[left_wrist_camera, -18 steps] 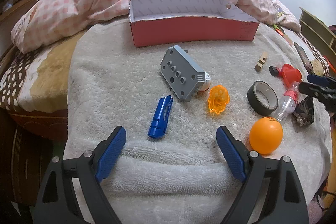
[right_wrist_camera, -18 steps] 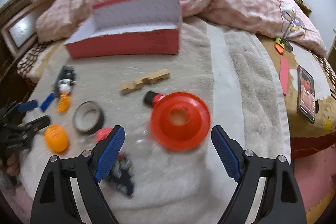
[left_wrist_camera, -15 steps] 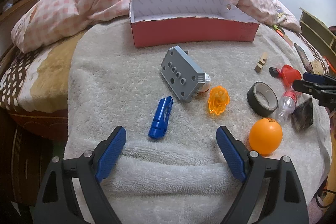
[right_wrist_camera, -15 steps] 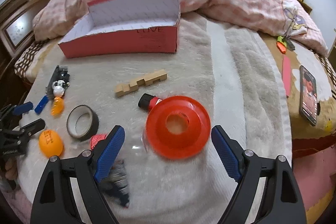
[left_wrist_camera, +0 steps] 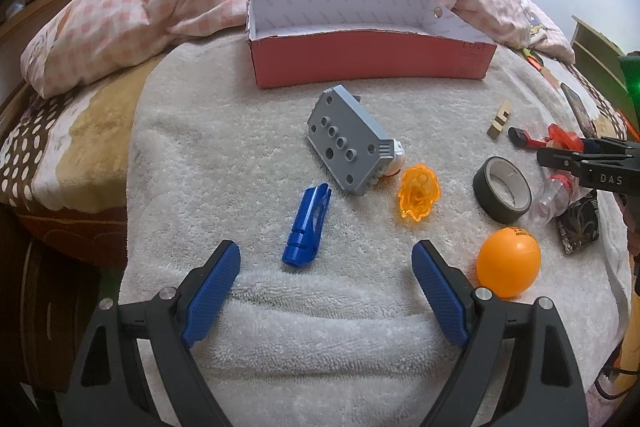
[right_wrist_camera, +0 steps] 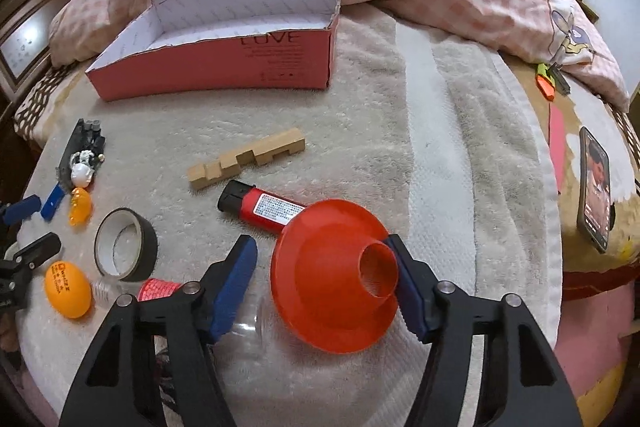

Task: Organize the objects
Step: 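Grasp the blue plastic piece with the left gripper while the right gripper grasps the red funnel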

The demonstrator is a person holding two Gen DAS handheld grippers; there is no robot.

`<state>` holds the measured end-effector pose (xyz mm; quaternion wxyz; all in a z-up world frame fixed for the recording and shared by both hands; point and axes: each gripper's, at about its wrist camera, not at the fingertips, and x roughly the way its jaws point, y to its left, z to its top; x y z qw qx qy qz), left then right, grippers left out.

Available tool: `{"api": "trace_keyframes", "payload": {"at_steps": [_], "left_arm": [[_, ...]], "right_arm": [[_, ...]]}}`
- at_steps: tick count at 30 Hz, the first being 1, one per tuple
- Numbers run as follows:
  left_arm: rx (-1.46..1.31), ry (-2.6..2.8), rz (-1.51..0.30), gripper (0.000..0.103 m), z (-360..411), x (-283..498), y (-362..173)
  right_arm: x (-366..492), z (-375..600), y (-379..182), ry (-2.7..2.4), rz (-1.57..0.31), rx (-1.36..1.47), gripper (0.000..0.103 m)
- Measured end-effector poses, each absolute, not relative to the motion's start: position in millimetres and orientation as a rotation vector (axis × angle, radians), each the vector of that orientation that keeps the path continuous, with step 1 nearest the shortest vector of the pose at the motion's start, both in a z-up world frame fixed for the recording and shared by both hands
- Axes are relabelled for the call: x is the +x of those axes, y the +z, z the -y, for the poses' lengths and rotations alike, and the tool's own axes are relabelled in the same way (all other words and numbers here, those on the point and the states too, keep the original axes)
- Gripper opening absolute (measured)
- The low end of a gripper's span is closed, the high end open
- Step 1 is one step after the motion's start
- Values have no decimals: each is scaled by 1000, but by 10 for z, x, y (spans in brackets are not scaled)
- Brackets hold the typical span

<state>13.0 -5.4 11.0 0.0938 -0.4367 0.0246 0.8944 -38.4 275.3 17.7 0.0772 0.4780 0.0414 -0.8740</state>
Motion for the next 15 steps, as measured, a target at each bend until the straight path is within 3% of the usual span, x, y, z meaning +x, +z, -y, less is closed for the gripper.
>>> {"api": "trace_keyframes", "payload": {"at_steps": [15], "left_arm": [[-1307, 2652, -75, 88, 49, 111, 102]], "right_arm": [[-218, -2863, 221, -2577, -81, 1389, 74]]}}
